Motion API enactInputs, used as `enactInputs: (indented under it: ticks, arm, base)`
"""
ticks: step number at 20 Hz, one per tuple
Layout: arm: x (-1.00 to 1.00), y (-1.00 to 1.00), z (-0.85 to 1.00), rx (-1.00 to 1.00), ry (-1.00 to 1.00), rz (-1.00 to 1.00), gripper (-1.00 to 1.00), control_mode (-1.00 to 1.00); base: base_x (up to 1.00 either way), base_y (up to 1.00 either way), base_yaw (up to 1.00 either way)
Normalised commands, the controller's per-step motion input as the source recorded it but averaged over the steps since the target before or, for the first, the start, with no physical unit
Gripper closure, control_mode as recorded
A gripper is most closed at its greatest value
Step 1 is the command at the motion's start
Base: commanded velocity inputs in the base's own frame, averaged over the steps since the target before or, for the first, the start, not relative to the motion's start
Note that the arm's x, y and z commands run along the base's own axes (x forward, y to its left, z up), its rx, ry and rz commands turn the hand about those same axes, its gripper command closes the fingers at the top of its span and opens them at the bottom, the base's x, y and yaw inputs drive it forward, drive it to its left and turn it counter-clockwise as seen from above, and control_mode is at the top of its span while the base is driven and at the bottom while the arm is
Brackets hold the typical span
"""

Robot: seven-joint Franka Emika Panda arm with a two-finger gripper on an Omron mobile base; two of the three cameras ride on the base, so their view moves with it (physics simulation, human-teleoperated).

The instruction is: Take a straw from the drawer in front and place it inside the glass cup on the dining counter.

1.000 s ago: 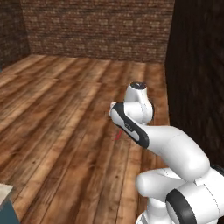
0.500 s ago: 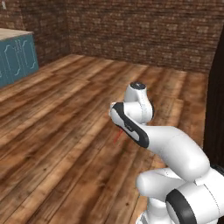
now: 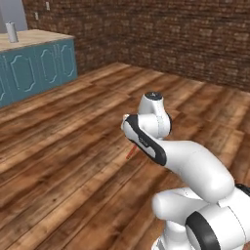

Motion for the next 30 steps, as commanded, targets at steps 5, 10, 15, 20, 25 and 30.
enactInputs:
  ticks: [5, 10, 15, 20, 25, 30]
  arm:
    - [0.00, 0.00, 0.00, 0.00, 0.00, 0.00, 1.00, 1.00]
    - [0.00, 0.00, 0.00, 0.00, 0.00, 0.00, 1.00, 1.00]
    - [0.00, 0.00, 0.00, 0.00, 0.00, 0.00, 1.00, 1.00]
    - [0.00, 0.00, 0.00, 0.00, 0.00, 0.00, 1.00, 1.00]
    - [0.00, 0.00, 0.00, 0.00, 0.00, 0.00, 1.00, 1.00]
    - [0.00, 0.00, 0.00, 0.00, 0.00, 0.00, 1.00, 1.00]
  base:
    - [1.00, -0.27, 0.37]
    - [0.93, -0.07, 0.39]
    - [0.75, 0.00, 0.42]
    - [0.78, 0.00, 0.43]
    - [0.96, -0.09, 0.42]
    - [1.00, -0.14, 0.37]
